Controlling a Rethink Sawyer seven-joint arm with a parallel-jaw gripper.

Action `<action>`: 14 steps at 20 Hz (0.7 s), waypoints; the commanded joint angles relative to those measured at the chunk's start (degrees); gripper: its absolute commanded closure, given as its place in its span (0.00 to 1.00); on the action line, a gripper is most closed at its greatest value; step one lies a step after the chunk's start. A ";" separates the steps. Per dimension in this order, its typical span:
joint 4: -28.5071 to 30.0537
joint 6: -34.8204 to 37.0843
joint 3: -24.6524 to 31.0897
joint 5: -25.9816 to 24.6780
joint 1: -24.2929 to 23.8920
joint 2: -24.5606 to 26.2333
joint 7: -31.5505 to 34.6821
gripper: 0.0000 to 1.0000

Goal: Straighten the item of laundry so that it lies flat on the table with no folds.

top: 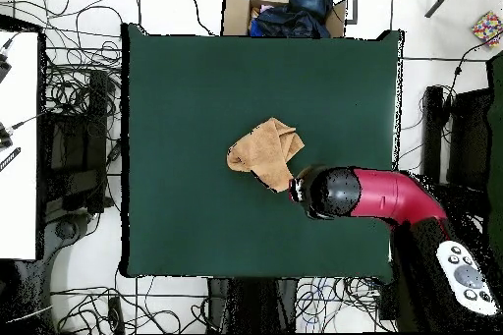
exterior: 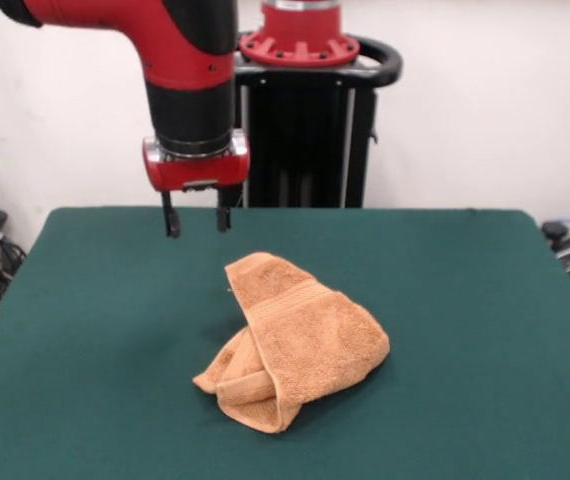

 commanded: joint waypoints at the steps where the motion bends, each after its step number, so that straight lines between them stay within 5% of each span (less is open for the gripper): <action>1: -5.92 5.39 0.36 -2.16 3.29 2.41 0.53 0.00; 14: -6.08 7.55 1.51 0.52 2.50 0.74 -0.82 0.00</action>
